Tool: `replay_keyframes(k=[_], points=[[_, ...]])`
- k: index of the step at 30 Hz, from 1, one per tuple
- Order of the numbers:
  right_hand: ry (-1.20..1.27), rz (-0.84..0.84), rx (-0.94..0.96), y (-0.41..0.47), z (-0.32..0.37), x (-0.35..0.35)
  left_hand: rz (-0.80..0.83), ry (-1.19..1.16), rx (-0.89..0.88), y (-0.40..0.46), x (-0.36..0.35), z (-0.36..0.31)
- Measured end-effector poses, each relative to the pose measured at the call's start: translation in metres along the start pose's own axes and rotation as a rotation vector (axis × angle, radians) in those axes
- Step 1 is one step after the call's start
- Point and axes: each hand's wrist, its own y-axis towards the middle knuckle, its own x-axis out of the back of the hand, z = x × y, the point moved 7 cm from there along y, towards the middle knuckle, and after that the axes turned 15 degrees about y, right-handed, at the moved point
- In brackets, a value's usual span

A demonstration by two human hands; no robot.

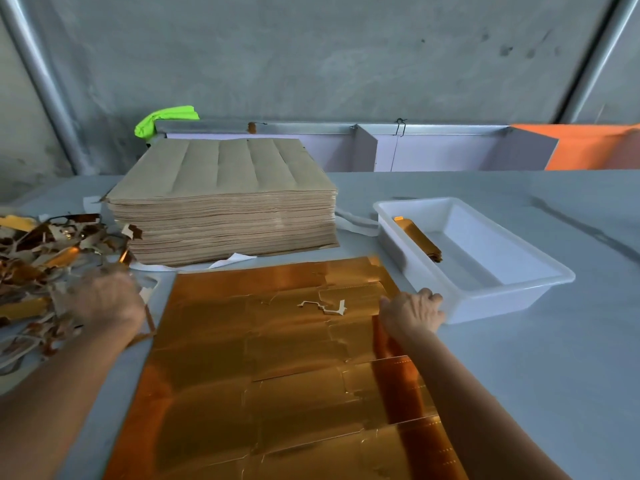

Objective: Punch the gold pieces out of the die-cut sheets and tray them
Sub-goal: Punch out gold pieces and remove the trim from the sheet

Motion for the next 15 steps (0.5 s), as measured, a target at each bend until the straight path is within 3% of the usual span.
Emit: replay_keyframes(k=[3, 9, 12, 15], points=[[-0.003, -0.037, 0.054, -0.006, 0.007, 0.004, -0.025, 0.039, -0.067, -0.015, 0.003, -0.016], [0.063, -0.17, 0.244, -0.016, 0.02, 0.017, -0.192, -0.132, -0.431, -0.067, 0.039, -0.104], [0.103, -0.166, 0.19, -0.005, 0.013, 0.023, -0.27, -0.2, -0.536, -0.088, 0.058, -0.135], [-0.012, -0.077, 0.074, 0.002, 0.003, 0.013, -0.282, -0.238, -0.59, -0.102, 0.061, -0.15]])
